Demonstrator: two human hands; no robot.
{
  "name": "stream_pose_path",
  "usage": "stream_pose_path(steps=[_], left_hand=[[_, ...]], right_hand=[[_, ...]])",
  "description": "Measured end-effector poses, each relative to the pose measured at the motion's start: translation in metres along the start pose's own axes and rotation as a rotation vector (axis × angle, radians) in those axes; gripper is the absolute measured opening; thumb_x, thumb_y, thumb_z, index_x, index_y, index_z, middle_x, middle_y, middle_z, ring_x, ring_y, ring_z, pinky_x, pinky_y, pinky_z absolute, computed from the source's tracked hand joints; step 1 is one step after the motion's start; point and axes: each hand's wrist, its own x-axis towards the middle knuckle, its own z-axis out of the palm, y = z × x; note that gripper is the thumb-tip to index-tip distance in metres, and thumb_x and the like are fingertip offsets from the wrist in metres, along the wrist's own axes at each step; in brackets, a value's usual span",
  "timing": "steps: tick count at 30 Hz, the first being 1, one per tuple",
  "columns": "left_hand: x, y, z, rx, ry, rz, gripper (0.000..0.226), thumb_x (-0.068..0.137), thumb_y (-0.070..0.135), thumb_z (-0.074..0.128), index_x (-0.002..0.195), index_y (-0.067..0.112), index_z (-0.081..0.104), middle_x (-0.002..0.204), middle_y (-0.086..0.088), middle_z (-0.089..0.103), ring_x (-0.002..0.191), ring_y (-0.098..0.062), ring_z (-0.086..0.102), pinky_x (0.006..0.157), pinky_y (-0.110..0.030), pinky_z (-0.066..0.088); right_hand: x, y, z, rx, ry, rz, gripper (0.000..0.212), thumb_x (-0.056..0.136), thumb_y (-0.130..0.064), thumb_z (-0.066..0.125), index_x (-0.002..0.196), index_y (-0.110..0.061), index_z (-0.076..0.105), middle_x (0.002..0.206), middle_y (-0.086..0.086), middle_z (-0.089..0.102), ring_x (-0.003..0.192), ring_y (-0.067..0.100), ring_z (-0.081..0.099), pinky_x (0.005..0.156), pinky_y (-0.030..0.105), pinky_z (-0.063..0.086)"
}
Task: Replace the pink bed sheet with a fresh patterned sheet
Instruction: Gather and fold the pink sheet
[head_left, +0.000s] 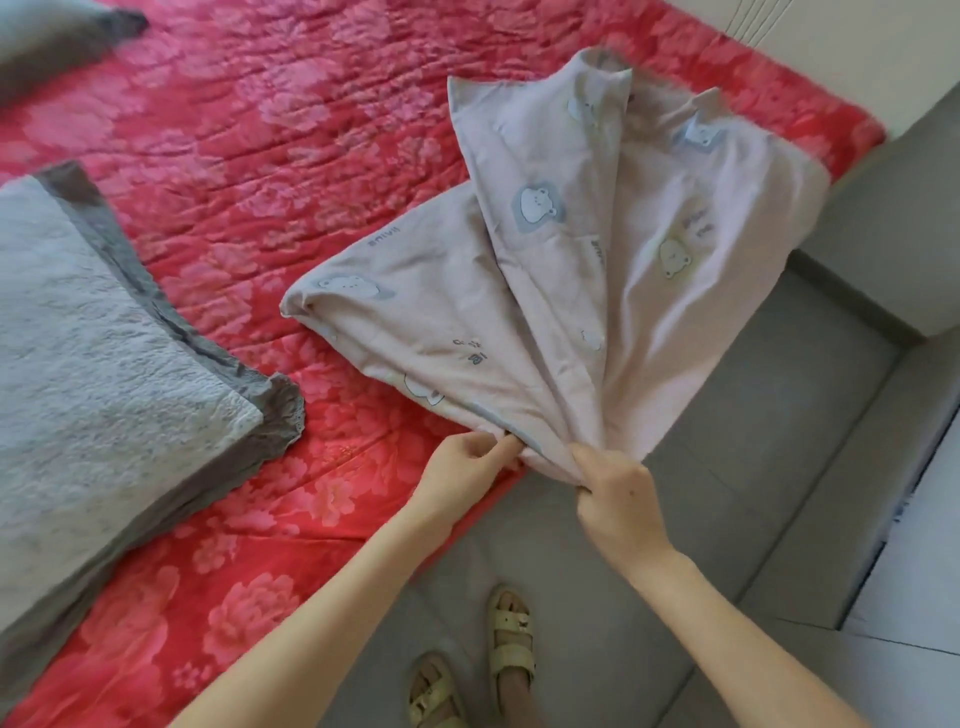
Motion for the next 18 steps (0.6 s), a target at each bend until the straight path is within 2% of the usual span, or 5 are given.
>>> stream_pose_path(steps=[3, 7, 10, 13, 18], left_hand=[[-0.004, 0.033, -0.031, 0.535, 0.366, 0.488, 0.066, 0.053, 0.059, 0.075, 0.104, 0.024, 0.052, 0.114, 0.003, 0.054, 0.109, -0.015, 0.046, 0.095, -0.031, 0.035], [0.003, 0.081, -0.041, 0.910, 0.349, 0.585, 0.111, 0.057, 0.053, 0.080, 0.141, 0.038, 0.009, 0.152, -0.002, 0.027, 0.143, -0.027, 0.017, 0.114, -0.052, 0.003], [0.003, 0.117, -0.049, 0.753, 0.555, 0.512, 0.081, 0.066, 0.040, 0.075, 0.136, 0.024, 0.038, 0.128, -0.003, 0.056, 0.121, -0.029, 0.049, 0.108, -0.056, 0.023], [-0.016, 0.146, -0.056, 0.505, 0.657, 0.562, 0.031, 0.074, 0.027, 0.065, 0.102, 0.014, 0.060, 0.085, -0.004, 0.067, 0.081, -0.032, 0.063, 0.076, -0.044, 0.047], [-0.073, 0.189, -0.063, 0.172, 0.676, 0.369, 0.010, 0.077, 0.008, 0.058, 0.072, 0.015, 0.056, 0.063, 0.000, 0.059, 0.060, -0.024, 0.056, 0.048, -0.031, 0.034]], right_hand=[[0.039, -0.013, -0.067, -0.005, 0.090, -0.048, 0.029, 0.049, 0.007, 0.039, 0.066, -0.003, 0.061, 0.048, 0.009, 0.052, 0.044, 0.033, 0.048, 0.040, 0.031, 0.037], [0.076, -0.049, -0.152, -0.036, 0.212, -0.102, 0.033, 0.058, -0.001, 0.038, 0.073, -0.006, 0.067, 0.053, 0.009, 0.060, 0.049, 0.031, 0.055, 0.042, 0.034, 0.042], [0.088, -0.079, -0.234, -0.001, 0.288, -0.114, 0.031, 0.065, -0.005, 0.040, 0.077, -0.004, 0.069, 0.063, 0.010, 0.065, 0.060, 0.029, 0.060, 0.052, 0.040, 0.046], [0.092, -0.115, -0.324, 0.118, 0.397, -0.104, 0.034, 0.061, -0.010, 0.039, 0.076, -0.003, 0.070, 0.067, 0.007, 0.067, 0.066, 0.026, 0.058, 0.061, 0.040, 0.046], [0.116, -0.160, -0.423, 0.156, 0.477, -0.088, 0.040, 0.056, -0.010, 0.034, 0.073, -0.002, 0.069, 0.071, 0.013, 0.067, 0.074, 0.031, 0.060, 0.066, 0.036, 0.048]])
